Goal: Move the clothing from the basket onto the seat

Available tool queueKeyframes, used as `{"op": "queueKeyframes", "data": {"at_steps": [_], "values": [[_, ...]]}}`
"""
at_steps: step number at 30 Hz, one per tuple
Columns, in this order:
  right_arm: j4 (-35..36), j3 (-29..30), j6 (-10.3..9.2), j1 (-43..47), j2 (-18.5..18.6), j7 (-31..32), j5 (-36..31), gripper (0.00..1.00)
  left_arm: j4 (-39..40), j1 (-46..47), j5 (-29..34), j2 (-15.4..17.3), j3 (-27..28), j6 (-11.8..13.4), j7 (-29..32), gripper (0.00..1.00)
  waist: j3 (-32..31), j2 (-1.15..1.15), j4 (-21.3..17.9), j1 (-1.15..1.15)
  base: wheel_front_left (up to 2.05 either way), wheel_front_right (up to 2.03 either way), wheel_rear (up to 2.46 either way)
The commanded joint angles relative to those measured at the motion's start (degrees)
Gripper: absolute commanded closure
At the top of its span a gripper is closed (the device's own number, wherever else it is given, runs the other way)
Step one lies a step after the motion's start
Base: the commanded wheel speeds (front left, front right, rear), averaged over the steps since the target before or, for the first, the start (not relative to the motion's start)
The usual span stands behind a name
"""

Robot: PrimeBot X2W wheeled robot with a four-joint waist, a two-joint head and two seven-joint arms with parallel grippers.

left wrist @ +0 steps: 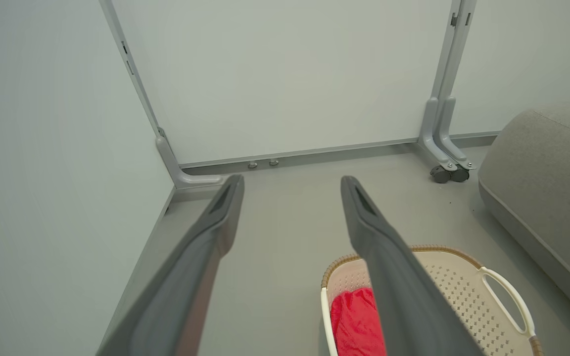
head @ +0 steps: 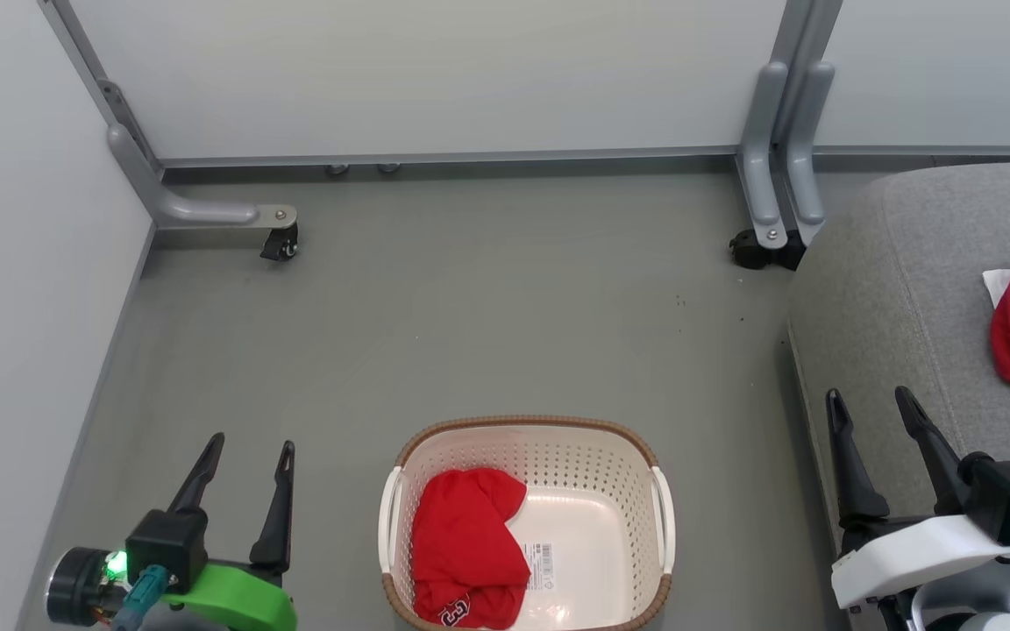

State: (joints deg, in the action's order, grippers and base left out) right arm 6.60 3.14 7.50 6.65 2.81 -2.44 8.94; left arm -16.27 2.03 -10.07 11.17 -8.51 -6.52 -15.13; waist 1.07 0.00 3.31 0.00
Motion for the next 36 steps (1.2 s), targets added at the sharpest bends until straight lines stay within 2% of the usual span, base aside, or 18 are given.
{"op": "queueKeyframes", "data": {"at_steps": [1,8,17,25,36], "values": [[0.39,-0.02,-0.02,-0.96,0.14,-0.23,-0.15,0.00,-0.49,1.70,0.45,-0.44,-0.67,-0.10,-0.02,0.00,1.41,0.00,0.22,0.00,0.00,0.00,0.00],[2.39,-0.82,-0.02,-4.46,0.15,0.16,-1.18,0.00,-5.37,9.58,2.79,-2.09,-8.29,-0.80,0.45,0.00,9.17,0.00,-0.06,0.00,0.00,0.00,0.00],[5.16,-2.35,-0.02,-10.91,0.14,-0.70,-1.98,0.00,-17.47,23.69,2.59,-4.19,-20.33,-1.02,3.60,0.00,23.11,0.00,-2.65,0.00,0.00,0.00,0.00],[6.30,-3.82,-0.02,-15.61,0.13,-2.10,-1.63,0.00,-30.51,35.51,-0.58,-4.36,-30.81,-1.03,6.52,0.00,35.05,0.00,-5.60,0.00,0.00,0.00,0.00],[5.70,-6.04,-0.02,-19.34,0.07,-6.09,0.89,0.00,-45.68,48.68,-2.75,-2.65,-40.15,-0.93,9.26,0.00,48.05,0.00,-10.86,0.00,0.00,0.00,0.00]]}}
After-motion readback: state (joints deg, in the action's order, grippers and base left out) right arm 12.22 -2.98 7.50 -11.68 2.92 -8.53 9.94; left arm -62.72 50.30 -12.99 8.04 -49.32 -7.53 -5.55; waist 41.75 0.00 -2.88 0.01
